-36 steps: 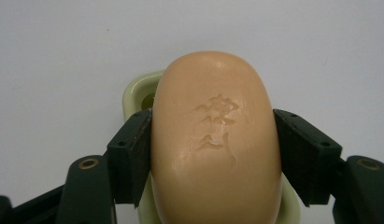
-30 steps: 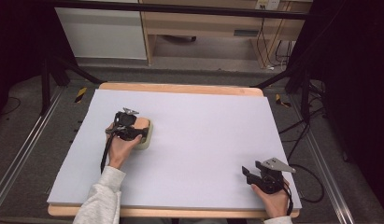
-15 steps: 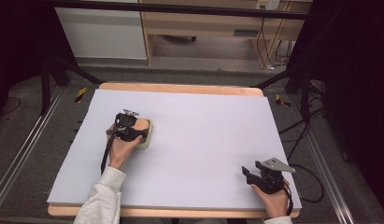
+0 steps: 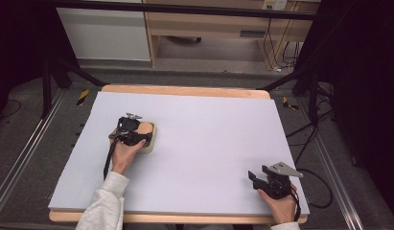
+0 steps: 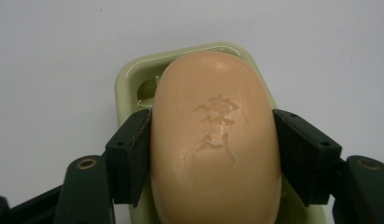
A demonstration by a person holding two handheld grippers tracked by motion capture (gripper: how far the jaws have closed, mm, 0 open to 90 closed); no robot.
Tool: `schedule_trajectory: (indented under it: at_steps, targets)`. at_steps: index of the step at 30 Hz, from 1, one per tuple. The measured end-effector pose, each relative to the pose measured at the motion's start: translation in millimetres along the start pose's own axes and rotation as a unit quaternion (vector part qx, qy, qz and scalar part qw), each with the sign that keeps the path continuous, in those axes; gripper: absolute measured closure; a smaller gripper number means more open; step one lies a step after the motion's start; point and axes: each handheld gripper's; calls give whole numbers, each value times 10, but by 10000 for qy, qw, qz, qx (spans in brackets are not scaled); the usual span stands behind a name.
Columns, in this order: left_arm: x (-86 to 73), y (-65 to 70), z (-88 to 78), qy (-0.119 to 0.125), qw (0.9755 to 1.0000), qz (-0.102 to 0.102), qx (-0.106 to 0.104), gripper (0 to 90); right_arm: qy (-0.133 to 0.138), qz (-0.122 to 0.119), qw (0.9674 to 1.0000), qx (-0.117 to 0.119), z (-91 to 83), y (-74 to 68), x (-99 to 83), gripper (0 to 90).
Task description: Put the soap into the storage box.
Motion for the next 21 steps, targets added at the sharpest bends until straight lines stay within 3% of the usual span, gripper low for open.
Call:
schedule_trajectory:
  at_steps: [7,10,21]
  targets:
    - [-6,11,-6,-19,10000,40,27,305,4,3,10000,-1,-4,0,0,384]
    - [1,19,-40,62,10000,19,-11,241,6,1,10000,-1,-5,1,-1,384]
    - [-42,57,-354,464,9988,69,-165,221,11,45,10000,-28,-20,7,-6,376]
Point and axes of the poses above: each handheld gripper's, and its own axes: z roughly forward along the jaws, x roughly out of its top, y roughly to its right, and after that the axes turned 9 degrees about -x, right-handed
